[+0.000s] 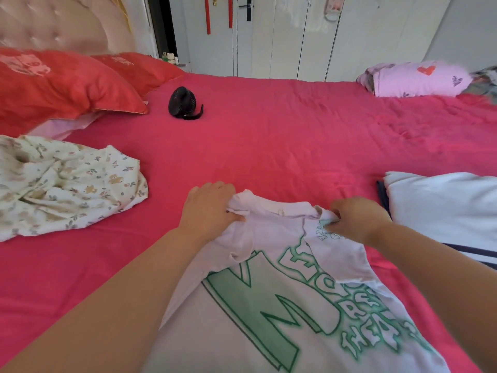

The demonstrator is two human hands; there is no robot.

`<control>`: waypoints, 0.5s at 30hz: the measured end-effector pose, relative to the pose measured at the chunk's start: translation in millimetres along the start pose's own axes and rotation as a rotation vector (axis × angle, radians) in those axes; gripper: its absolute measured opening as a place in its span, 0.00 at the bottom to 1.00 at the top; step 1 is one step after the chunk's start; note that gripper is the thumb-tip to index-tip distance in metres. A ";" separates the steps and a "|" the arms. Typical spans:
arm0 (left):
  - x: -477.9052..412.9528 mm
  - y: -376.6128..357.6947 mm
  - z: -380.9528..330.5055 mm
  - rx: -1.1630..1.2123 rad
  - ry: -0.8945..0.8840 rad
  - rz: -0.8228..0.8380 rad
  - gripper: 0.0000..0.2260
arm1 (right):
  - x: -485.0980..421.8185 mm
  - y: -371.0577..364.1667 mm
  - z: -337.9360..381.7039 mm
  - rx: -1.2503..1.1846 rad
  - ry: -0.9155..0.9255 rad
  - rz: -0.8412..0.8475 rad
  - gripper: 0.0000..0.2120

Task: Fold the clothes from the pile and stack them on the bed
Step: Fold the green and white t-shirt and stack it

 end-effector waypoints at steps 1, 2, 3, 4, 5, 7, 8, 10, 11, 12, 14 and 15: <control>6.9 8.3 0.1 0.008 -0.018 -0.013 0.15 | 8.9 9.7 1.2 0.081 0.029 -0.028 0.12; 13.5 17.2 0.0 0.024 -0.030 -0.036 0.12 | 19.2 19.7 3.5 0.148 0.058 -0.084 0.10; 20.1 26.2 -0.6 0.051 -0.040 -0.063 0.10 | 31.2 29.9 7.4 0.211 0.088 -0.164 0.09; 27.5 35.7 -2.3 0.088 -0.058 -0.095 0.08 | 43.9 38.4 10.8 0.266 0.116 -0.233 0.10; 35.3 44.5 -4.5 0.122 -0.087 -0.132 0.07 | 58.1 44.7 12.8 0.264 0.119 -0.292 0.12; 52.9 63.2 -9.8 0.133 -0.157 -0.204 0.05 | 93.9 58.9 19.9 0.208 0.105 -0.474 0.10; 65.1 73.6 -14.5 0.133 -0.180 -0.235 0.06 | 115.0 63.9 25.7 0.195 0.101 -0.529 0.07; 96.8 87.8 -24.4 0.114 -0.220 -0.262 0.06 | 161.2 65.0 38.3 0.190 0.089 -0.613 0.04; 117.4 90.1 -28.5 0.093 -0.245 -0.270 0.06 | 185.8 59.8 43.4 0.190 0.082 -0.631 0.04; 141.2 90.6 -32.9 0.081 -0.278 -0.266 0.06 | 211.9 53.3 48.9 0.185 0.076 -0.619 0.05; 194.1 82.4 -38.6 0.089 -0.339 -0.228 0.08 | 263.7 28.4 56.3 0.165 0.102 -0.584 0.06; 221.4 74.9 -40.2 0.086 -0.354 -0.190 0.11 | 288.6 12.9 58.1 0.153 0.116 -0.542 0.08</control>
Point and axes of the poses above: each hand's wrist, its own x-axis away from the middle knuckle, its own y-axis out of the back of the hand, z = x × y, the point moved 1 cm from there along -x, towards the middle knuckle
